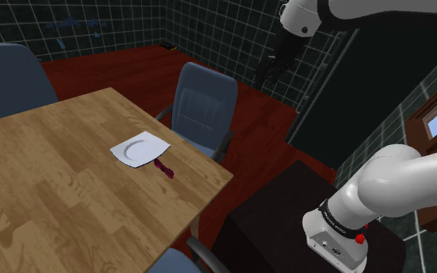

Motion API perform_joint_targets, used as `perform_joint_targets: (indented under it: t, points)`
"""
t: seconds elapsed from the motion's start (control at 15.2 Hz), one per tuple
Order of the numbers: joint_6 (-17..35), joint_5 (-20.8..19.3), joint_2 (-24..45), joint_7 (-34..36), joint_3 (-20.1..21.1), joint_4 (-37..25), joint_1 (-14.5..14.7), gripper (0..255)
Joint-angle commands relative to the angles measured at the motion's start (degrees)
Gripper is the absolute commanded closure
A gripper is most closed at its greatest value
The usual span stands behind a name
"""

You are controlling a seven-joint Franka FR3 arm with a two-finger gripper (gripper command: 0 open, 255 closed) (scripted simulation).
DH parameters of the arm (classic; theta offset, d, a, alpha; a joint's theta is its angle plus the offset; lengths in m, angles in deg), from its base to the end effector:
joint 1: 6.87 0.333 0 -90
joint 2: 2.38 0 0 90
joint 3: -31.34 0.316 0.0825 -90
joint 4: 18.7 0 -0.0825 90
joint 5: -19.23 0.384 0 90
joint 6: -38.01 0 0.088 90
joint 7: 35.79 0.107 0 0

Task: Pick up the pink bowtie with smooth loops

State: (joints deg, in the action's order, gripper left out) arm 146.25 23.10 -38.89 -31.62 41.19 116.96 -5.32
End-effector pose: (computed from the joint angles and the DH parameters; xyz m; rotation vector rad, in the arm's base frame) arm 0.3662 0.0899 0.5605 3.1116 0.1314 0.2424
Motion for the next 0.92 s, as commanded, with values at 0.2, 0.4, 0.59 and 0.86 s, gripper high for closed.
perform_joint_targets:
  t: [0.2, 0.4, 0.59, 0.86]
  points:
    - [7.46, 0.22, 7.61, 2.56, 3.46, 1.11, 0.58, 0]
    - [11.66, -0.29, 13.14, 4.33, 5.52, 0.63, 0.7, 0]
    - [15.59, -1.38, 19.08, 6.37, 7.56, -0.47, 0.68, 0]
    - [20.22, -4.02, 27.55, 9.69, 10.0, -2.87, 0.67, 0]
